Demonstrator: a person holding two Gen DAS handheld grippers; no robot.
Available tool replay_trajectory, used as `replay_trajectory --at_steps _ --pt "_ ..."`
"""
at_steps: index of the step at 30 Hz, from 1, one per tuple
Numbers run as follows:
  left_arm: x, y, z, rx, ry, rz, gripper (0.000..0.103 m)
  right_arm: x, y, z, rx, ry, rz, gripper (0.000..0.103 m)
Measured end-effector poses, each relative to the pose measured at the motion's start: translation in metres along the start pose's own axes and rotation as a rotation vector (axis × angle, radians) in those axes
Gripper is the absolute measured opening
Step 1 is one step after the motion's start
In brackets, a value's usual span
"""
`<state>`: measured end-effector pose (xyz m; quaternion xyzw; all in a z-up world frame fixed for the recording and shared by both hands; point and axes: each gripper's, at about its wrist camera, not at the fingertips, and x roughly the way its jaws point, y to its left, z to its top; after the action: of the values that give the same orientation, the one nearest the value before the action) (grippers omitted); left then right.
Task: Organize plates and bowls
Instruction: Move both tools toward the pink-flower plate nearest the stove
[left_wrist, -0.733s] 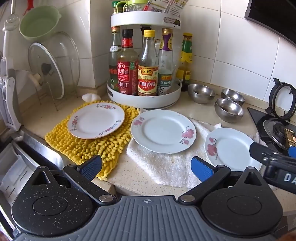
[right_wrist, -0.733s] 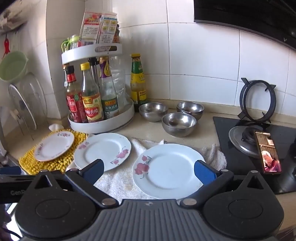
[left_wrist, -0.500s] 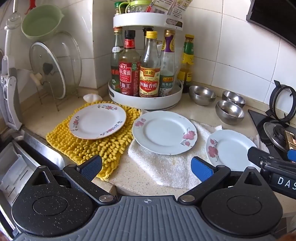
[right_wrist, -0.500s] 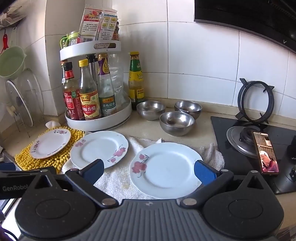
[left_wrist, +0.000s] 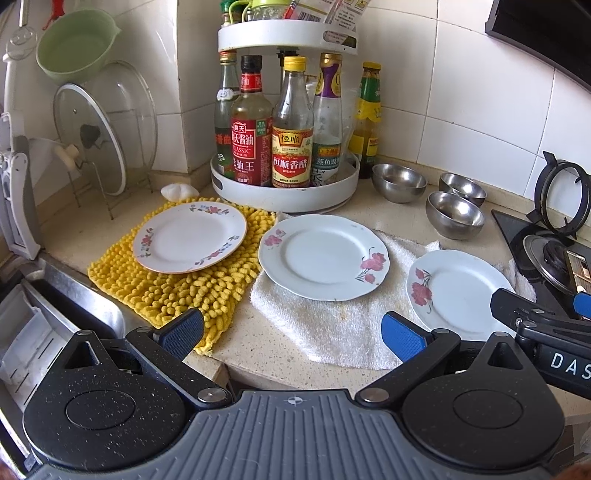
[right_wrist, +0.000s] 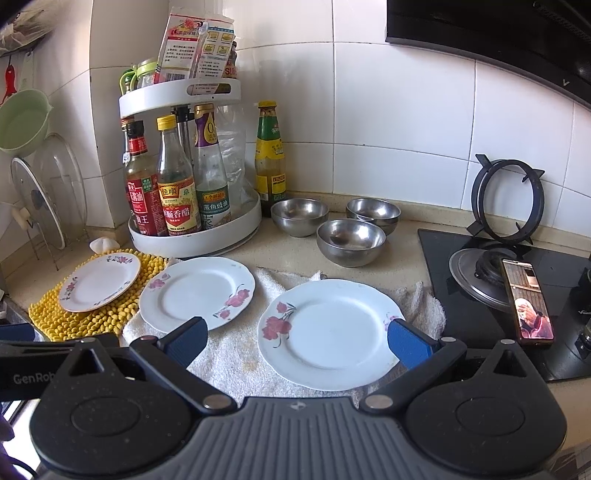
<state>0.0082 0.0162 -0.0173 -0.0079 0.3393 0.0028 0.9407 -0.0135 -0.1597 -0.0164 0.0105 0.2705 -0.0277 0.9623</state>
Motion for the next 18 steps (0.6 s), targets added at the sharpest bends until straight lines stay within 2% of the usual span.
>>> replay_trajectory --at_steps 18 --pt "0.0079 -0.0032 0.0025 0.008 0.014 -0.006 0.103 0.005 -0.0004 -0.0016 0.005 0.014 -0.02 0.103"
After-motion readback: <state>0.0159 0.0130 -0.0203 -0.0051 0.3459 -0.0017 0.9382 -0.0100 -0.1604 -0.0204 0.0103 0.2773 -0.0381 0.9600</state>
